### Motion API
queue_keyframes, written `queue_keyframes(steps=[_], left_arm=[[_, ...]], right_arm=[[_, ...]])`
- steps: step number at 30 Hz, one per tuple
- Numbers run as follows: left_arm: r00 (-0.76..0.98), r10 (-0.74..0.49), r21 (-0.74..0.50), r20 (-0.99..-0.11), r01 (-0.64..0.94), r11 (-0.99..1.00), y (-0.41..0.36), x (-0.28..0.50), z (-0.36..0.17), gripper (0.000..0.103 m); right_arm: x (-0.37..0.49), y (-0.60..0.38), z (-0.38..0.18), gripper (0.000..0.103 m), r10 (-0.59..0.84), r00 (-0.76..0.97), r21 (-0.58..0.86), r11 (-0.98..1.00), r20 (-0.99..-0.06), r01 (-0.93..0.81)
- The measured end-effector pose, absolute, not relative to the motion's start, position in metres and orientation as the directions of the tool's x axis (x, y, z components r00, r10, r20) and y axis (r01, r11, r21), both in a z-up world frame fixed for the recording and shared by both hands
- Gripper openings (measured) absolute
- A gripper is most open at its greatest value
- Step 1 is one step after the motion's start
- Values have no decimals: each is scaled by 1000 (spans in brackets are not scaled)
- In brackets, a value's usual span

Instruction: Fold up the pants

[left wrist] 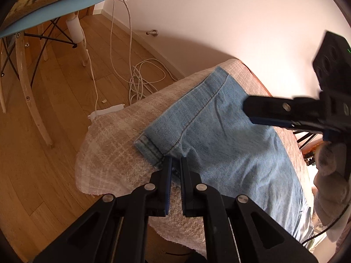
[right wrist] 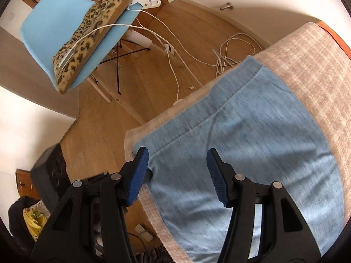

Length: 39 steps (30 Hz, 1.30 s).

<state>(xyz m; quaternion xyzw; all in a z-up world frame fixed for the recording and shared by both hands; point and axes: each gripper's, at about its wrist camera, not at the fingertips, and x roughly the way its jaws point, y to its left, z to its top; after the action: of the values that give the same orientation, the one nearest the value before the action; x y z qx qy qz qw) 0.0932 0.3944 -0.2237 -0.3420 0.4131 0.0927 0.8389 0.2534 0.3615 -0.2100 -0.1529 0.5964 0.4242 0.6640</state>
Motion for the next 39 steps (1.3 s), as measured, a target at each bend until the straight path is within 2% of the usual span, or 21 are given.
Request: queue_keyframes(steps=[6,13,14,16,19,20,24,26,28,30,34,35,36,38,39], left_arm=[[677,-150,-527,-721,-394,753,401,86,-228,4],[650,-89,-428,-755,-385,818,395,85,-222,4],[652,-96,-433,-753,-380,818,396,85,-223,4],[652,-105,-444,-751,-381,811,398,84,-224,4],[649,-92,-439,-755,-396,807,400,83,-224,4],[641,-63,-414,-765,-415,810,401,83,-223,4],[633,-58,-404,-772,-419,813,405,84,-226,5],[638,-66,-416,-767,-417,808,408,85,-227,6],[645,-82,-440,-760,-417,795,412,87,-227,12],[658,-101,-469,-746,-412,781,416,86,-227,20],[677,-115,-498,-727,-404,767,417,83,-229,22],[679,-117,-501,-725,-404,765,416,85,-229,27],[683,-127,-510,-720,-396,763,414,86,-227,37],[684,-146,-517,-714,-377,768,410,89,-225,48],[686,-144,-519,-713,-378,767,410,87,-225,49]], right_arm=[[252,415,-240,58,224,-59,193,641,-973,-743],[235,440,-253,58,74,40,12,593,-996,-805],[230,440,-254,50,56,79,-33,572,-995,-820],[223,437,-253,43,55,126,-77,537,-990,-840],[231,426,-248,21,90,105,-37,561,-990,-827],[235,422,-248,12,100,93,-18,576,-991,-817],[246,415,-248,13,155,44,60,609,-987,-791],[250,415,-247,20,178,10,102,612,-984,-784],[252,414,-245,30,208,-28,152,613,-978,-775],[250,415,-241,31,222,-42,172,604,-974,-778],[245,416,-240,31,233,-80,206,586,-969,-784],[245,416,-241,31,230,-81,204,588,-970,-783],[244,416,-242,31,228,-83,206,591,-970,-780],[244,416,-243,31,236,-84,212,590,-968,-779],[243,415,-243,31,239,-87,216,589,-967,-779]])
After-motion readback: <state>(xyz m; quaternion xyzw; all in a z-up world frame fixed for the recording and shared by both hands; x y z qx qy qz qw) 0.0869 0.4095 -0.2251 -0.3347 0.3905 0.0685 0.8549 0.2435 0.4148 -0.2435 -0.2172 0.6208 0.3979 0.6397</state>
